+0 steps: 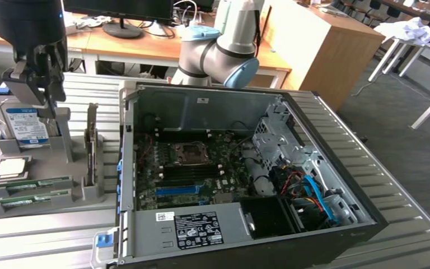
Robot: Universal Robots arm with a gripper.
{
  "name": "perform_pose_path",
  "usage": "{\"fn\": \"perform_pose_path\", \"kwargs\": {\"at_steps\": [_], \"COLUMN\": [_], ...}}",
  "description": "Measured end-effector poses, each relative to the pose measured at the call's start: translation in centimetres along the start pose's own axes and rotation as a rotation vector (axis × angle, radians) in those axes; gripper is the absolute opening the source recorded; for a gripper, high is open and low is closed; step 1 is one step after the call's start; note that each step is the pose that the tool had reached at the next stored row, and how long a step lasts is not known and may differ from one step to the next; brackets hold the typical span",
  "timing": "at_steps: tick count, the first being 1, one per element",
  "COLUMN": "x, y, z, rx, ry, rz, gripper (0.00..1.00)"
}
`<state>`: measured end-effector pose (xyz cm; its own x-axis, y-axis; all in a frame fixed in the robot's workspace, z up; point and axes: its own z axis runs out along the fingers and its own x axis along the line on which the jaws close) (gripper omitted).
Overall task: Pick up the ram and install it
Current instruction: 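Pick up the ram and move it above insertion slot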
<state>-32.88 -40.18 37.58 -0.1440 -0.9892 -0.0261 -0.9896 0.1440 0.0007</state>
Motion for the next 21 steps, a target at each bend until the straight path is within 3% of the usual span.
{"fn": "perform_pose_path", "kwargs": {"at_steps": [21], "x": [0.03], "y": [0.10], "z": [0.80], "rx": [0.0000], "ry": [0.0000], "rz": [0.000], "gripper": [0.50]}}
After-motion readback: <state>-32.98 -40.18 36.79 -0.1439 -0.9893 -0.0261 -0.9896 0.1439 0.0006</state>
